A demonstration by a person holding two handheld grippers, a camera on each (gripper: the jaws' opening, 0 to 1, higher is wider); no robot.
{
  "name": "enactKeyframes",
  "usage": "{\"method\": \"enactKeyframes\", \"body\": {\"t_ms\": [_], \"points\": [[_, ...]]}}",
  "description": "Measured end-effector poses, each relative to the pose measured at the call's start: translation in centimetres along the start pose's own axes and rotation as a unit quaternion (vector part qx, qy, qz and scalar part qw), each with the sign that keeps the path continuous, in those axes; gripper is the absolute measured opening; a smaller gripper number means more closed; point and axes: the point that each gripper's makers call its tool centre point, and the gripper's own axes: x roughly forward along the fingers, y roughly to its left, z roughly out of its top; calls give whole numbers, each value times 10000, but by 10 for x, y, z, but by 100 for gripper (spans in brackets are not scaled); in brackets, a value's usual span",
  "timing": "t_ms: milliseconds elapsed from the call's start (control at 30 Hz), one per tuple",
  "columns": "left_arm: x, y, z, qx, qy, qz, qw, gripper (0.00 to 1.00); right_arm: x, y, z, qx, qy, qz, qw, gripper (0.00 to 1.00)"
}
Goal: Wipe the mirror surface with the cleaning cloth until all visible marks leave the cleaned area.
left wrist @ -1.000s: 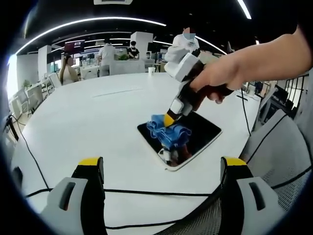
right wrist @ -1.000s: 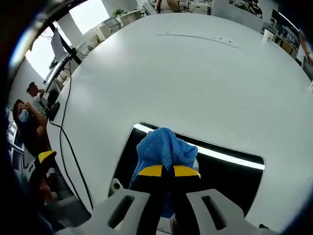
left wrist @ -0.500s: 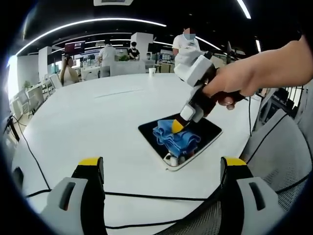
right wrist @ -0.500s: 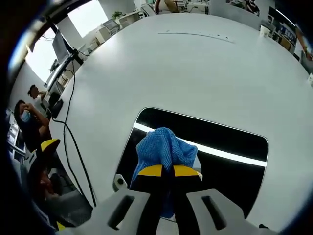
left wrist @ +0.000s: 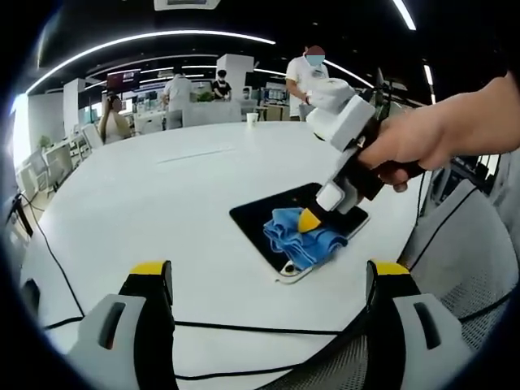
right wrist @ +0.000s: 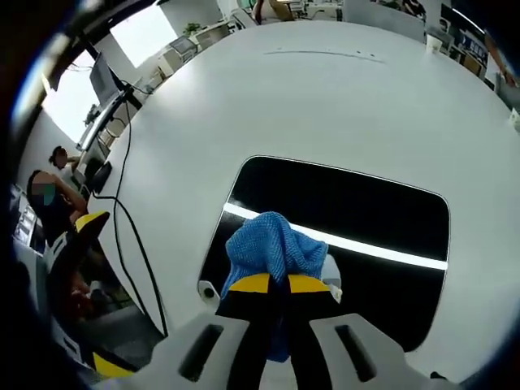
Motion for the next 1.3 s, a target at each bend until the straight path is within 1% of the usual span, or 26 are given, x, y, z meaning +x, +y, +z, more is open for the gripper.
{"method": "enactKeyframes", "body": {"t_ms": [300,400,467,633,867,1133,1300], "points": [[0,0,0,25,12,3,10000,99,-3,4,-9,-12,14,29,10000,0],[-1,1,0,-27,5,10,10000,99,-5,6,-13,-27,6,29,10000,0],[-1,0,2,-72,-51,-6,10000,99,-5,6,-14,1,-3,40,10000,0],[0,-1,2,-43,-47,-27,10000,99,-6,9,-18,29,15,75,10000,0],[0,-2,1,-32,6,-51,10000,99,-9,13,-25,109,9,123,9999,0],[0,-2,0,0,32,-71,10000,99,-13,17,-33,48,54,145,9999,0],[1,-3,-1,8,65,-91,9999,99,-13,16,-34,33,86,163,9998,0]]}}
